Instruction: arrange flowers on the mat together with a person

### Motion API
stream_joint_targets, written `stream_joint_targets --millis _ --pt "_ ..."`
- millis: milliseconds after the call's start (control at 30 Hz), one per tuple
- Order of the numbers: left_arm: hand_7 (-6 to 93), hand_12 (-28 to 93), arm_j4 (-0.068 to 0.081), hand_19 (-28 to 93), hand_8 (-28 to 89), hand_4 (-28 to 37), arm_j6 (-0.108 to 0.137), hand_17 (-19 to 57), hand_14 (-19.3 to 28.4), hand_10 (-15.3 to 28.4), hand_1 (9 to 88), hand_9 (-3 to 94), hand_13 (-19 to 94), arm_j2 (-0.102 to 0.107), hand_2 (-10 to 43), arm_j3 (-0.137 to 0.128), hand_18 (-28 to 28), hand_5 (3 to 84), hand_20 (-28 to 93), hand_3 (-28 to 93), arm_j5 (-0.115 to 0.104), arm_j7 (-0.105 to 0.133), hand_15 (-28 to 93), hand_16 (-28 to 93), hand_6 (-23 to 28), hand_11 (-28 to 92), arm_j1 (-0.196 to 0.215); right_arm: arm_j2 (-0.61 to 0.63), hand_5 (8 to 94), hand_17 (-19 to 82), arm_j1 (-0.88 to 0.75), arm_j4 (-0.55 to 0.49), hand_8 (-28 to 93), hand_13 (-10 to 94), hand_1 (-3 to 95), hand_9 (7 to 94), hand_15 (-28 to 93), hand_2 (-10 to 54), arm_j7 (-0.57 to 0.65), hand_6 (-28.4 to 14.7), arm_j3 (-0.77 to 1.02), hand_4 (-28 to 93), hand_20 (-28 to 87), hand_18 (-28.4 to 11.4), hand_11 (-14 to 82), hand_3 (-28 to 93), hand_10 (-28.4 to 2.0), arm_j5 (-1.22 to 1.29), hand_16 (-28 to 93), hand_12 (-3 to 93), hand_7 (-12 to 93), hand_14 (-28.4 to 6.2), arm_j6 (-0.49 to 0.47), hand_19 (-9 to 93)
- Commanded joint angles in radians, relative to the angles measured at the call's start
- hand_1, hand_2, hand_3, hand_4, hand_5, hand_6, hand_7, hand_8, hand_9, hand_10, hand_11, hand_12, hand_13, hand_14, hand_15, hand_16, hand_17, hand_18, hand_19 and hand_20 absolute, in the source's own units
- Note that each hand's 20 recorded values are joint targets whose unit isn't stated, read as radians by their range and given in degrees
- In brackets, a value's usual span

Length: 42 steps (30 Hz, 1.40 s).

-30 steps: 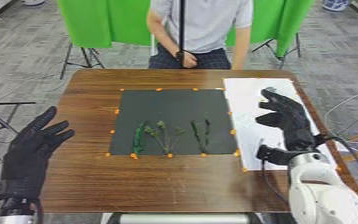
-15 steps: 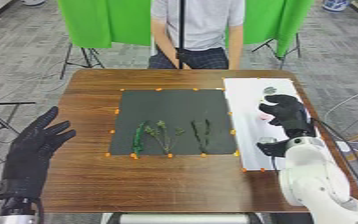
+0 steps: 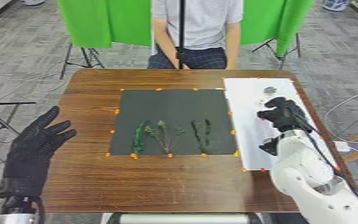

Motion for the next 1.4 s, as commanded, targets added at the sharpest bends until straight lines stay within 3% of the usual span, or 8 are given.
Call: stream_joint_targets --millis 33,333,600,900,1000,1100,1233,1400 --pt "14.9 10 0.001 45 -11 -28.3 0.001 -9.9 25.7 17.9 17.0 34.3 24 -0.002 4.9 0.006 21.4 32.8 9 79 0.003 -0.017 49 -9 4.7 24 -0.008 0.015 50.7 26 0.08 0.073 -13 55 35.4 51.6 61 -4.1 0.034 -1.2 -0.076 -24 8 -24.5 21.2 75 -18.3 -0.038 8 15.0 19 -15.7 -0.071 72" --pt "15.1 10 0.002 45 -11 -28.3 0.001 -10.0 25.7 18.0 17.3 34.3 24 0.009 4.8 0.008 21.4 32.9 9 79 -0.002 -0.016 49 -9 4.8 24 -0.011 0.014 57.9 30 0.152 0.173 -14 61 42.2 59.3 58 -6.2 0.046 1.2 -0.194 -25 5 -22.9 21.8 75 -16.3 -0.111 9 14.7 20 -13.4 -0.098 74" --pt "15.1 10 -0.007 45 -11 -28.3 0.003 -10.0 25.7 18.0 17.5 34.3 24 0.016 4.9 0.001 21.4 33.0 9 79 -0.003 -0.01 49 -9 4.9 24 -0.003 0.027 82.0 42 0.153 0.188 0 81 60.9 90.7 45 -9.5 0.081 3.7 -0.252 -28 -2 -15.0 10.6 61 -6.7 -0.227 25 34.4 19 -4.0 0.033 77" --pt "14.9 10 -0.018 45 -11 -28.3 0.001 -10.1 25.8 18.1 17.5 34.3 24 0.028 4.6 -0.008 21.4 32.9 9 79 0.004 -0.004 49 -9 5.0 24 -0.007 0.025 84.8 44 0.163 0.051 1 84 63.8 93.4 46 -9.5 0.019 3.0 -0.27 -28 -4 -13.6 12.2 59 -5.8 -0.241 27 37.1 18 -2.5 0.152 80" --pt "14.9 10 -0.022 45 -11 -28.3 -0.012 -10.1 25.9 18.1 17.6 34.3 24 0.022 4.6 -0.024 21.5 32.9 9 79 0.012 -0.025 50 -9 5.1 24 -0.008 -0.003 85.0 44 0.231 -0.002 1 84 63.8 93.5 46 -9.5 -0.033 2.8 -0.339 -28 -4 -13.5 12.2 60 -6.0 -0.212 27 37.5 18 -2.4 0.189 80" --pt "14.8 10 -0.025 46 -11 -28.3 -0.008 -10.1 26.1 18.1 17.6 34.2 24 0.032 4.4 -0.036 21.5 33.0 9 79 0.005 -0.014 50 -9 5.1 24 -0.003 -0.051 84.9 43 0.321 -0.03 2 84 63.8 93.6 46 -9.5 -0.099 2.5 -0.428 -28 -4 -13.5 12.1 60 -6.1 -0.169 28 37.8 18 -2.5 0.197 81" --pt "14.8 10 -0.024 46 -11 -28.3 -0.021 -10.0 26.1 18.1 17.7 34.0 24 0.035 4.3 -0.064 21.5 32.9 9 78 0.011 -0.025 50 -9 5.1 24 -0.02 -0.153 84.7 42 0.419 -0.016 2 83 63.7 93.6 46 -9.5 -0.194 2.3 -0.533 -28 -4 -13.3 12.0 60 -6.2 -0.092 28 38.1 18 -2.8 0.163 81" --pt "15.0 10 -0.017 46 -10 -28.3 -0.002 -10.0 26.8 18.4 17.8 33.7 23 0.055 4.2 -0.094 21.7 32.7 9 78 0.001 -0.01 51 -10 5.1 25 -0.063 -0.291 84.4 41 0.511 0.079 2 83 63.8 93.0 48 -9.5 -0.269 1.6 -0.649 -28 -3 -13.8 12.5 61 -6.5 -0.117 28 39.0 18 -3.0 0.135 82"
